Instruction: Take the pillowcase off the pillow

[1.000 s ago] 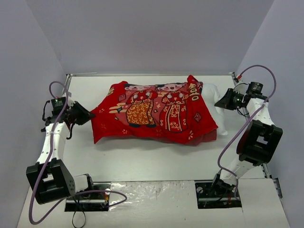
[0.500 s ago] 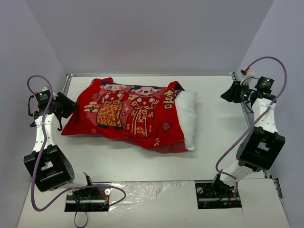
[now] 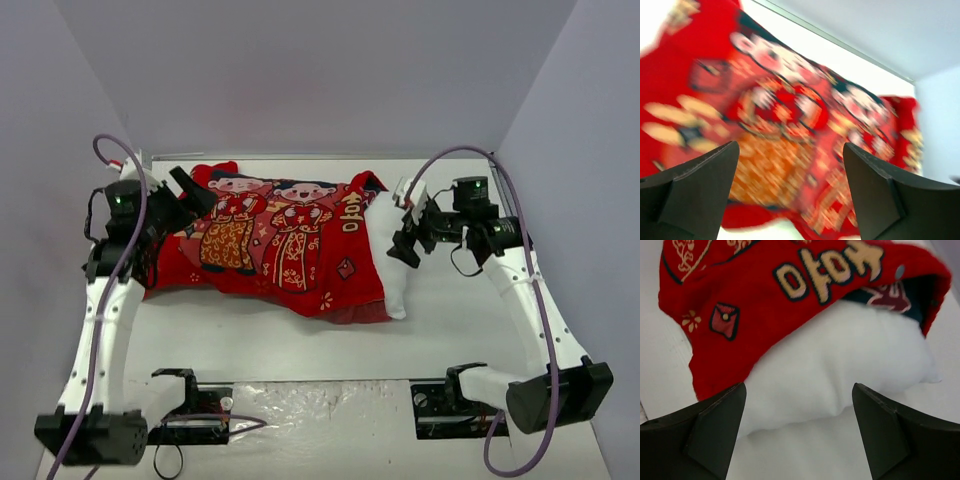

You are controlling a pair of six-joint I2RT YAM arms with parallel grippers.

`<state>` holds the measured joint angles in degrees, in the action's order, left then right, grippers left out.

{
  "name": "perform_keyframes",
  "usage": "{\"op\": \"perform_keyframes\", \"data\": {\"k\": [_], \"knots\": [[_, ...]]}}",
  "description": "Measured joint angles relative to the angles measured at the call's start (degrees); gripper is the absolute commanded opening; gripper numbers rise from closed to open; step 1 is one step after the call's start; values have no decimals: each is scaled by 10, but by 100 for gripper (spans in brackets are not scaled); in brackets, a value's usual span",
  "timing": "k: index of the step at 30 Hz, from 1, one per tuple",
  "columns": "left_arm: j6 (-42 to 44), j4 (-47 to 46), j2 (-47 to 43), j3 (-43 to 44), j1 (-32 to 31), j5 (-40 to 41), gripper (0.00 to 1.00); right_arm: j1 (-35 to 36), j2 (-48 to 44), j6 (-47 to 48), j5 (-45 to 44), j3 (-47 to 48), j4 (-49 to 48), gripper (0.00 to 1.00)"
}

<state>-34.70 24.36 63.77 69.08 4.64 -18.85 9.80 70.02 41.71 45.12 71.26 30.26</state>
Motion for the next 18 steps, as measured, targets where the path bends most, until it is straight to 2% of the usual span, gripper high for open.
{"op": "perform_keyframes", "data": {"k": [4, 6, 9, 13, 18], "knots": [[-89, 37, -130, -69, -92, 53, 86, 2, -24, 44, -21, -48, 55, 84], [-160, 79, -196, -133, -115, 83, 87, 0, -23, 107, -20, -55, 105, 83], [-263, 163, -267, -207, -132, 126, 87, -1, -23, 258, -4, -55, 191, 83], [-353, 206, -280, -268, -141, 167, 87, 5, -23, 386, 0, -59, 249, 82], [-391, 172, -220, -286, -147, 209, 87, 9, -19, 424, -18, -80, 233, 80]]}}
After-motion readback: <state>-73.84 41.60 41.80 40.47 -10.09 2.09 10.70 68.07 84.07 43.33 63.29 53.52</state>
